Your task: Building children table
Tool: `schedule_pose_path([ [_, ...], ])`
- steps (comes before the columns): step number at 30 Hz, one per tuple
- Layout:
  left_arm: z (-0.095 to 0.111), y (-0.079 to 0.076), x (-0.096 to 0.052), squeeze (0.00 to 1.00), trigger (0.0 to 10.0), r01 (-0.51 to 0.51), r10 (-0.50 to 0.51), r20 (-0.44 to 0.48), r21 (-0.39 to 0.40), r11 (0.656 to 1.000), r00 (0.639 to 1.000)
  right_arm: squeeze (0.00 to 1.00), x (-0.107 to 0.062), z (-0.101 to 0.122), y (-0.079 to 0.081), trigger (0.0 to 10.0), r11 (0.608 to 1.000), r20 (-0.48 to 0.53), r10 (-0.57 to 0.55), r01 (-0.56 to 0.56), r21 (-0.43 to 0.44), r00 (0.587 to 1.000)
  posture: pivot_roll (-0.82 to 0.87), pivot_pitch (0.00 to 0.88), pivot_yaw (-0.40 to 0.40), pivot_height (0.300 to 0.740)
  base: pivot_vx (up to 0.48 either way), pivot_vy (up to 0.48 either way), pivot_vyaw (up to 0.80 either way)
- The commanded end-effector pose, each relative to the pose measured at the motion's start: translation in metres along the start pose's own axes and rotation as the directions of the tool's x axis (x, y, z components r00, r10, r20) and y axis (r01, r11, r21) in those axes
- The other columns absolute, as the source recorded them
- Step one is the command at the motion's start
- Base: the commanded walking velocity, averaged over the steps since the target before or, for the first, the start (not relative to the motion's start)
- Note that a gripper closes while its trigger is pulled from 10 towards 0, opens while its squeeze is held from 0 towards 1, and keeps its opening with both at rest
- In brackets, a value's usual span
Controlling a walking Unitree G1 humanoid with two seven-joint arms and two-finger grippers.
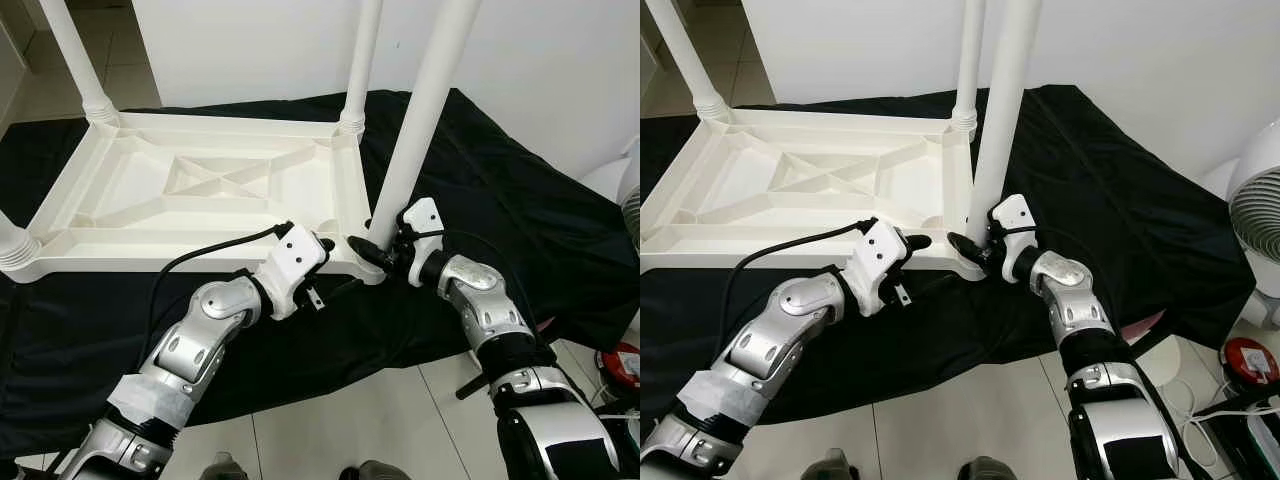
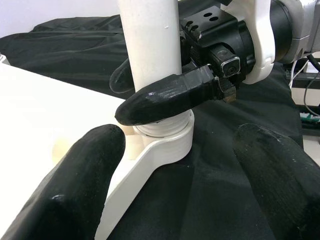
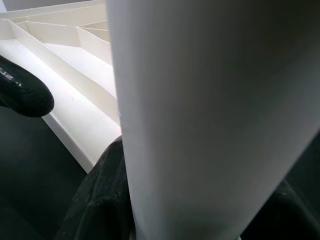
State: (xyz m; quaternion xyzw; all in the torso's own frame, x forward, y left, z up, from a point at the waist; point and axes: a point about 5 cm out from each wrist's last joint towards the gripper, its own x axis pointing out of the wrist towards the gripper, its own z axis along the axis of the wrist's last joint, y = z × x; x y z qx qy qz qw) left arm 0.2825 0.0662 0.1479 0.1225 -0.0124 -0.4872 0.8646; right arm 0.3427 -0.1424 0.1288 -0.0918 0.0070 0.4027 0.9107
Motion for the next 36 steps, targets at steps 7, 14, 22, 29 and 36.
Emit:
schedule_pose_path([
  [7,-0.001,-0.002,0.001,0.0,10.0,0.067,-0.067,-0.01,-0.009,0.998,0.998,0.0,-0.002,-0.022,0.01,10.0,1.0,-0.08,0.022,-0.02,0.018,0.997,0.08,0.0,-0.022,0.74,0.0,0.0,0.0],
  [14,0.0,-0.002,0.002,0.0,10.0,0.065,-0.065,-0.007,-0.01,0.998,0.998,0.0,0.0,-0.02,0.011,10.0,0.998,-0.063,-0.051,0.054,0.04,0.997,0.08,0.0,-0.025,0.74,0.0,0.0,0.0],
  [22,-0.001,-0.005,0.003,0.0,10.0,0.068,-0.068,-0.003,-0.021,0.997,0.998,0.0,0.011,-0.007,0.022,10.0,0.956,-0.032,-0.272,0.274,0.108,0.962,0.07,0.0,-0.028,0.74,0.0,0.0,0.0],
  [29,-0.001,-0.004,0.002,0.0,10.0,0.068,-0.068,-0.006,-0.025,0.997,0.998,0.0,0.012,-0.005,0.033,10.0,0.854,-0.057,-0.491,0.493,0.169,0.869,0.05,0.0,-0.017,0.74,0.0,0.0,0.0],
  [36,0.001,-0.006,0.006,0.0,10.0,0.087,-0.087,0.004,-0.033,0.996,0.996,0.0,0.006,-0.003,0.048,10.0,0.653,-0.145,-0.719,0.732,0.195,0.68,0.04,0.0,-0.012,0.74,0.0,0.0,0.0],
])
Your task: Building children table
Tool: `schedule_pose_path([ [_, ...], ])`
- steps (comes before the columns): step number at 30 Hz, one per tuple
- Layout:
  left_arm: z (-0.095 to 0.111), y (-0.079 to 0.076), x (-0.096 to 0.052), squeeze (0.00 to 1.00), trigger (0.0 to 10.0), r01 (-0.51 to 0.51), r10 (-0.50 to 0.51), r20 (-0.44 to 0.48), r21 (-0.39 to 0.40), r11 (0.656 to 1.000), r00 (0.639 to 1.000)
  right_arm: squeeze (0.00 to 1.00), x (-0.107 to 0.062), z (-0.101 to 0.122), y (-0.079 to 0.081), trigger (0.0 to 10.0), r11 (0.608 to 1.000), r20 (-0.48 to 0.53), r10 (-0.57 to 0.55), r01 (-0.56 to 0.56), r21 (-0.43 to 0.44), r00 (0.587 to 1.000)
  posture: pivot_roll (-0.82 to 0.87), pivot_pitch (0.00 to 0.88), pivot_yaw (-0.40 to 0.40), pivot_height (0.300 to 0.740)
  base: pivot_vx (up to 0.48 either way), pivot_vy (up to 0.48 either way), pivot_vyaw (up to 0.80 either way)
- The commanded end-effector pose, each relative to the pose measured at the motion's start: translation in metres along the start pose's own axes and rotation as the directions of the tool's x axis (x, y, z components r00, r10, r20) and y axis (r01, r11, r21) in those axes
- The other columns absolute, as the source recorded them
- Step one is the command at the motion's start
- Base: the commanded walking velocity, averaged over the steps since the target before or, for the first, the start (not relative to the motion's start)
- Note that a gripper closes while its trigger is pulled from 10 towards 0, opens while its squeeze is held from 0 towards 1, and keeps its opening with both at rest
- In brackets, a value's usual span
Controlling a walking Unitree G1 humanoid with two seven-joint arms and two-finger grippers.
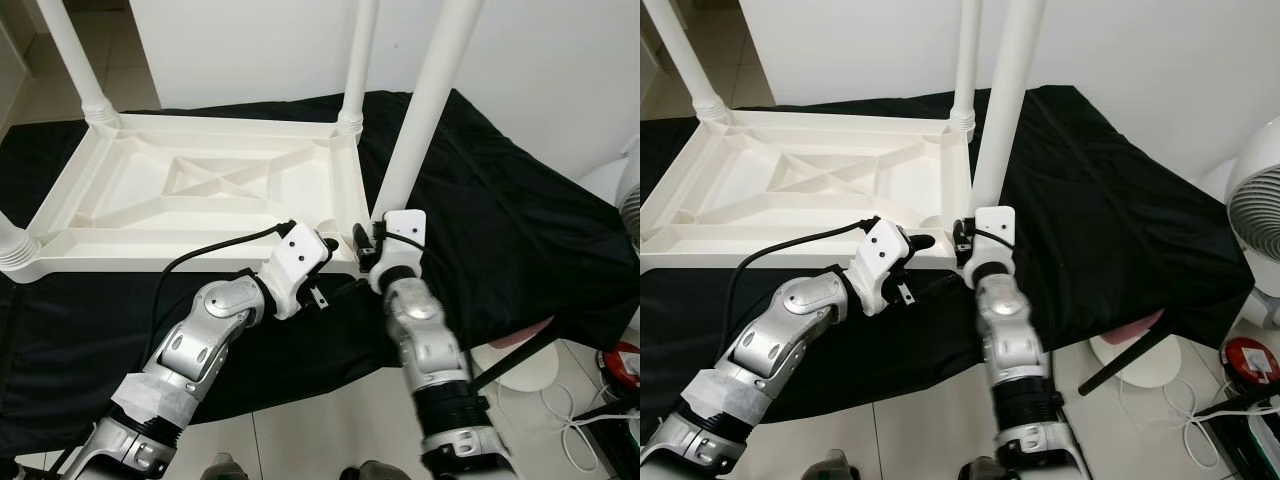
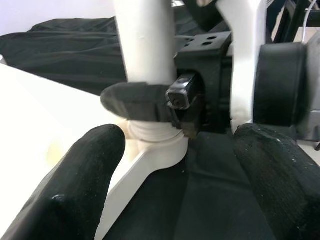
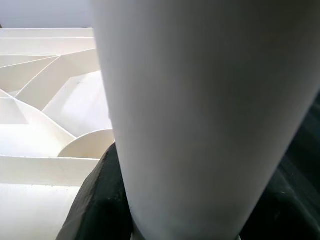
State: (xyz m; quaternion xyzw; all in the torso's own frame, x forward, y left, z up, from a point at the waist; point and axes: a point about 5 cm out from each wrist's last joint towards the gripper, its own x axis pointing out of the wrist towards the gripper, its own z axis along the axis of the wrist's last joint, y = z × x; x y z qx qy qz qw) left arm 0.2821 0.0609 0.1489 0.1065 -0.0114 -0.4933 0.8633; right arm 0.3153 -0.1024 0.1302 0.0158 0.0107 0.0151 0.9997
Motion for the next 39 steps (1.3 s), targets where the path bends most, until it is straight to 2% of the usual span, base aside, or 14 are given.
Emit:
schedule_pose_path([
  [1,-0.001,-0.004,0.002,0.0,10.0,0.08,-0.08,-0.014,-0.004,0.997,0.997,0.0,-0.004,-0.01,-0.005,10.0,1.0,-0.06,-0.031,0.031,-0.002,0.998,0.03,0.0,-0.009,0.74,0.0,0.0,0.0],
  [16,0.001,-0.003,0.004,0.0,10.0,0.083,-0.083,-0.008,-0.001,0.997,0.997,0.0,-0.009,0.002,-0.004,10.0,0.997,-0.062,-0.082,0.083,0.0,0.995,0.03,0.0,-0.013,0.74,0.0,0.0,0.0],
  [17,0.001,-0.004,0.004,0.0,10.0,0.082,-0.082,-0.007,-0.002,0.997,0.997,1.0,-0.01,0.004,-0.006,10.0,0.998,-0.045,-0.069,0.07,0.0,0.997,0.04,0.0,-0.023,0.74,0.0,0.0,0.0],
  [23,0.001,-0.005,0.002,0.0,10.0,0.074,-0.074,-0.007,-0.004,0.997,0.997,1.0,-0.011,0.012,-0.014,10.0,0.999,0.003,-0.041,0.041,0.004,0.999,0.05,0.0,-0.028,0.74,0.0,0.0,0.0],
  [25,0.0,-0.005,0.001,0.0,10.0,0.068,-0.068,-0.007,-0.008,0.998,0.998,1.0,-0.012,0.014,-0.016,10.0,0.997,0.012,0.073,-0.073,0.011,0.997,0.05,0.0,-0.039,0.74,0.0,0.0,0.0],
  [27,0.0,-0.005,0.001,0.0,10.0,0.068,-0.068,-0.007,-0.008,0.998,0.998,1.0,-0.012,0.014,-0.016,10.0,0.997,0.012,0.073,-0.073,0.011,0.997,0.05,0.0,-0.039,0.74,0.0,0.0,0.0],
  [28,0.0,-0.006,0.0,0.0,10.0,0.066,-0.066,-0.009,-0.009,0.998,0.998,0.0,-0.014,0.011,-0.017,10.0,0.985,-0.001,0.17,-0.17,0.006,0.985,0.06,0.0,-0.046,0.74,0.0,0.0,0.0],
  [29,0.0,-0.006,0.0,0.0,10.0,0.066,-0.066,-0.009,-0.009,0.998,0.998,0.0,-0.014,0.011,-0.017,10.0,0.985,-0.001,0.17,-0.17,0.006,0.985,0.06,0.0,-0.046,0.74,0.0,0.0,0.0],
  [30,-0.001,-0.006,-0.001,0.0,10.0,0.057,-0.057,-0.006,-0.01,0.998,0.998,0.0,-0.019,0.005,-0.025,10.0,0.949,-0.023,0.311,-0.312,-0.047,0.95,0.06,0.0,-0.057,0.74,0.0,0.0,0.0],
  [32,-0.001,-0.006,-0.001,0.0,10.0,0.057,-0.057,-0.006,-0.01,0.998,0.998,0.0,-0.019,0.005,-0.025,10.0,0.949,-0.023,0.311,-0.312,-0.047,0.95,0.06,0.0,-0.057,0.74,0.0,0.0,0.0],
  [34,-0.001,-0.004,-0.002,0.0,10.0,0.048,-0.048,-0.005,-0.011,0.999,0.999,0.0,-0.02,0.005,-0.036,10.0,0.913,-0.031,0.388,-0.389,-0.121,0.921,0.05,0.0,-0.059,0.74,0.0,0.0,0.0],
  [38,-0.001,-0.004,-0.002,0.0,10.0,0.045,-0.045,-0.004,-0.011,0.999,0.999,0.0,-0.019,0.007,-0.043,10.0,0.889,-0.038,0.434,-0.434,-0.147,0.9,0.06,0.0,-0.064,0.74,0.0,0.0,0.0],
  [39,-0.001,-0.003,-0.001,0.0,10.0,0.043,-0.043,-0.002,-0.012,0.999,0.999,0.0,-0.017,0.008,-0.05,10.0,0.87,-0.046,0.467,-0.468,-0.155,0.883,0.06,0.0,-0.069,0.74,0.0,0.0,0.0],
])
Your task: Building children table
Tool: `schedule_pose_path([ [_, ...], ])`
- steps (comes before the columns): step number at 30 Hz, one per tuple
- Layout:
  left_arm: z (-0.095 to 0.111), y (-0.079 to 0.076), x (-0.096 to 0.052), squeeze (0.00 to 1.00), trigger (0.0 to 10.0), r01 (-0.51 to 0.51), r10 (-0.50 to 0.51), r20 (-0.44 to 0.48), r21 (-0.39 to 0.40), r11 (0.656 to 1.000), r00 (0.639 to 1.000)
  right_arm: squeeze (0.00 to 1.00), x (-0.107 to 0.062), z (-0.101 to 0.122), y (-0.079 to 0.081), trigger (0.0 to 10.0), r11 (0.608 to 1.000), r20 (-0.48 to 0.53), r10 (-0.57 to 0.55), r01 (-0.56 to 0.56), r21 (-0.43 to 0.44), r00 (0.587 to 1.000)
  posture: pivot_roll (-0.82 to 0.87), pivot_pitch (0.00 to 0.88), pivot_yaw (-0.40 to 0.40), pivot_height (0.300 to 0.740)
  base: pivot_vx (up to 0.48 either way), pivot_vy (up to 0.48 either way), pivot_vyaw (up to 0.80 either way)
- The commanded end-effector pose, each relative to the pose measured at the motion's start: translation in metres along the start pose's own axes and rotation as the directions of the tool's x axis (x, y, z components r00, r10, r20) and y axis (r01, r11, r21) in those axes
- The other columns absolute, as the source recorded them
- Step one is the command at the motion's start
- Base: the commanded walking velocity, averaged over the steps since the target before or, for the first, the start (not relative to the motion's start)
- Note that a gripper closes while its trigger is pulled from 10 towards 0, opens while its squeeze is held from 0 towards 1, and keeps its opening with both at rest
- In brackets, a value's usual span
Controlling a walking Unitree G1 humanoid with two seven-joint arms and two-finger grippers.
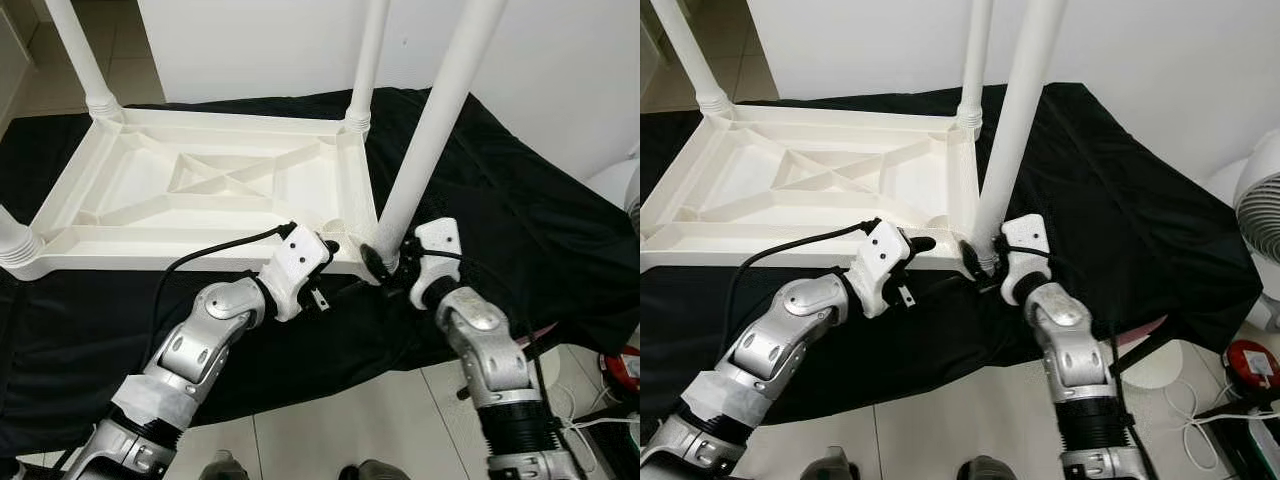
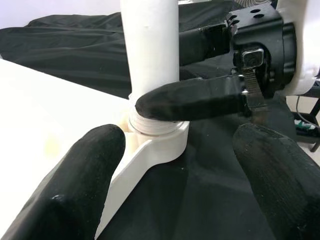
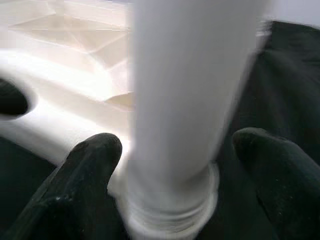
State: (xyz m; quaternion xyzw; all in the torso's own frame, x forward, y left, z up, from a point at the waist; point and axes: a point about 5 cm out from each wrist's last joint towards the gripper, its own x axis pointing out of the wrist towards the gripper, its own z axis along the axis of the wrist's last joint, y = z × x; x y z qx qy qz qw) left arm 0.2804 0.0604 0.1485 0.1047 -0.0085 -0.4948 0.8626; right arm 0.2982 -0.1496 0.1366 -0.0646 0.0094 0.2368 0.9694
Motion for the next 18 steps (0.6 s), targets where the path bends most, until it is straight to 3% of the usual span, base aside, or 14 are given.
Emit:
schedule_pose_path([
  [1,0.0,-0.002,-0.001,0.0,10.0,0.039,-0.039,0.001,-0.006,0.999,0.999,0.0,0.0,0.0,-0.004,10.0,0.999,0.004,0.042,-0.042,0.001,0.999,0.06,0.0,-0.069,0.74,0.0,0.0,0.0],
  [6,0.0,-0.003,0.001,0.0,10.0,0.038,-0.038,0.005,-0.01,0.999,0.999,0.0,0.005,0.0,-0.021,10.0,0.986,-0.003,0.153,-0.152,-0.068,0.988,0.06,0.0,-0.064,0.74,0.0,0.0,0.0],
  [14,0.003,-0.001,0.002,0.0,10.0,0.047,-0.047,0.008,0.003,0.999,0.999,0.0,0.027,-0.001,-0.018,10.0,0.943,-0.049,0.313,-0.317,-0.107,0.948,0.06,0.0,-0.052,0.74,0.0,0.0,0.0],
  [15,0.003,0.0,0.002,0.0,10.0,0.047,-0.047,0.006,0.006,0.999,0.999,0.0,0.03,-0.003,-0.015,3.4,0.936,-0.056,0.333,-0.337,-0.097,0.941,0.06,0.0,-0.051,0.74,0.0,0.0,0.0],
  [16,0.003,0.001,0.002,0.0,10.0,0.047,-0.047,0.006,0.007,0.999,0.999,0.0,0.033,-0.004,-0.012,0.0,0.928,-0.062,0.358,-0.362,-0.086,0.932,0.07,0.0,-0.051,0.74,0.0,0.0,0.0],
  [18,0.003,0.001,0.002,0.0,10.0,0.047,-0.047,0.006,0.007,0.999,0.999,0.0,0.033,-0.004,-0.012,0.0,0.928,-0.062,0.358,-0.362,-0.086,0.932,0.07,0.0,-0.051,0.74,0.0,0.0,0.0],
])
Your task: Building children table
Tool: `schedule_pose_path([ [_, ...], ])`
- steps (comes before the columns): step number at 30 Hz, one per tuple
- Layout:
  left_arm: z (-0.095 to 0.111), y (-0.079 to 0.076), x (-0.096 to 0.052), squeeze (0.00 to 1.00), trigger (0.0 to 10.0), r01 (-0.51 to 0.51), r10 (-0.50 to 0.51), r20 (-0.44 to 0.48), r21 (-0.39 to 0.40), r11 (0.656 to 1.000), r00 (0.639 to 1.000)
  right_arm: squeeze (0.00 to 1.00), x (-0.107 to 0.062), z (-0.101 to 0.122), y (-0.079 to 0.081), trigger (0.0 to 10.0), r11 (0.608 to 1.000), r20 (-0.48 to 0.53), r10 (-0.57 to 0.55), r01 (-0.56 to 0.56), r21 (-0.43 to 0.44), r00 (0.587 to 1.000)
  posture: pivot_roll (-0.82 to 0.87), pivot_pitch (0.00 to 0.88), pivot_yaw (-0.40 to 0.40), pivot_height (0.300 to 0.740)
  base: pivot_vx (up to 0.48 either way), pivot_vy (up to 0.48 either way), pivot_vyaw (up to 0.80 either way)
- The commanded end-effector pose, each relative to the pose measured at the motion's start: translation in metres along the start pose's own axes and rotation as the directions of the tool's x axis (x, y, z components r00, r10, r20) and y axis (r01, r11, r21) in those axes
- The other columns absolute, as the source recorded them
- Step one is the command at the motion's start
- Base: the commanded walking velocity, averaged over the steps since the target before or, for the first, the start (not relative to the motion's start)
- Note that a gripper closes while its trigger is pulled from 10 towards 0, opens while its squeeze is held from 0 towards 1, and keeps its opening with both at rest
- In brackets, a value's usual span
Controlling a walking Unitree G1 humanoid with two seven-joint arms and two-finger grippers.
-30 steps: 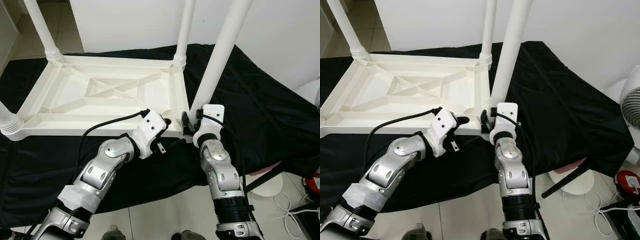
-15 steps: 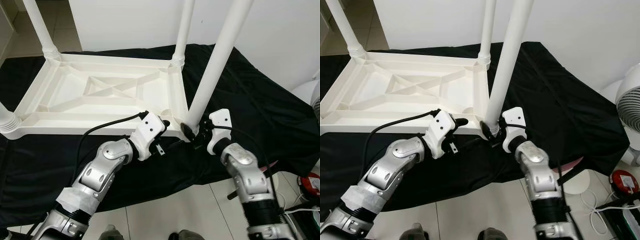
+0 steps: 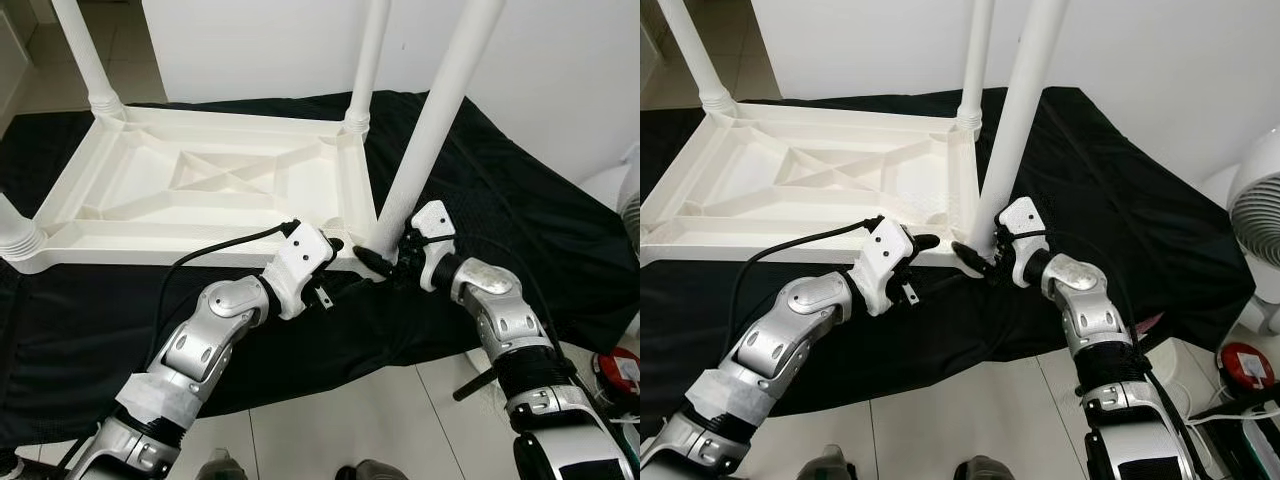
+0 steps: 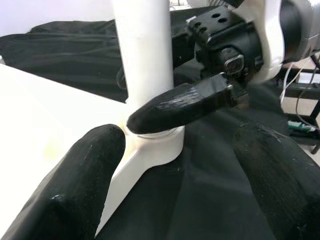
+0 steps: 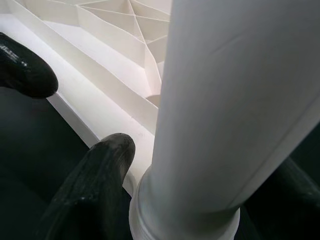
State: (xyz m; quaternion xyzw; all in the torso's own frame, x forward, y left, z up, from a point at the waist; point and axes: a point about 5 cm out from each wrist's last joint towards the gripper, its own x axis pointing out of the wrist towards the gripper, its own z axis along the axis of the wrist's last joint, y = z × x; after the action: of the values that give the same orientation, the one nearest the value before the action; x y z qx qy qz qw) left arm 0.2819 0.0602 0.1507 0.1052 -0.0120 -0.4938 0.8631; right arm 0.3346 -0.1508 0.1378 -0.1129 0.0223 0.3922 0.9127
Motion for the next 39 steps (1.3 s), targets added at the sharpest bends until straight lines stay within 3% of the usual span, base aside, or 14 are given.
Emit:
schedule_pose_path([
  [1,0.002,-0.001,0.0,0.0,10.0,0.05,-0.05,0.0,0.005,0.999,0.999,0.0,0.008,-0.007,0.01,0.0,0.997,-0.026,0.081,-0.081,0.015,0.996,0.07,0.0,-0.052,0.74,0.0,0.0,0.0],
  [15,0.0,-0.003,-0.006,0.0,10.0,0.042,-0.042,-0.013,0.002,0.999,0.999,0.0,0.008,-0.018,0.01,0.0,0.99,-0.028,0.138,-0.137,0.022,0.99,0.1,0.0,-0.055,0.74,0.0,0.0,0.0],
  [16,0.0,-0.003,-0.006,0.0,10.0,0.04,-0.04,-0.014,0.0,0.999,0.999,0.0,0.008,-0.018,0.009,10.0,0.992,-0.027,0.122,-0.121,0.02,0.992,0.1,0.0,-0.056,0.74,0.0,0.0,0.0],
  [21,-0.001,-0.004,-0.007,0.0,10.0,0.039,-0.039,-0.017,-0.007,0.999,0.999,0.0,0.009,-0.018,0.004,10.0,0.999,-0.023,0.042,-0.041,0.03,0.999,0.1,0.002,-0.05,0.74,0.0,0.0,0.0],
  [23,-0.001,-0.004,-0.006,0.0,10.0,0.046,-0.046,-0.018,-0.005,0.999,0.999,0.0,0.01,-0.017,-0.004,10.0,0.997,-0.043,-0.067,0.068,0.026,0.997,0.09,0.0,-0.047,0.74,0.0,0.0,0.0],
  [32,0.001,-0.002,-0.004,0.0,10.0,0.05,-0.05,-0.014,-0.003,0.999,0.999,0.0,0.012,-0.012,-0.005,10.0,0.98,-0.034,-0.188,0.19,0.06,0.982,0.08,0.0,-0.046,0.74,0.0,0.0,0.0],
  [36,0.0,-0.004,-0.003,0.0,10.0,0.049,-0.049,-0.011,-0.007,0.999,0.999,0.0,0.016,-0.007,0.015,10.0,0.929,-0.017,-0.33,0.328,0.173,0.944,0.08,0.0,-0.059,0.74,0.0,0.0,0.0],
  [39,0.001,-0.004,-0.004,0.0,10.0,0.047,-0.047,-0.007,-0.012,0.999,0.999,0.0,0.017,-0.004,0.022,10.0,0.912,-0.013,-0.363,0.358,0.202,0.932,0.08,0.0,-0.059,0.74,0.0,0.0,0.0],
])
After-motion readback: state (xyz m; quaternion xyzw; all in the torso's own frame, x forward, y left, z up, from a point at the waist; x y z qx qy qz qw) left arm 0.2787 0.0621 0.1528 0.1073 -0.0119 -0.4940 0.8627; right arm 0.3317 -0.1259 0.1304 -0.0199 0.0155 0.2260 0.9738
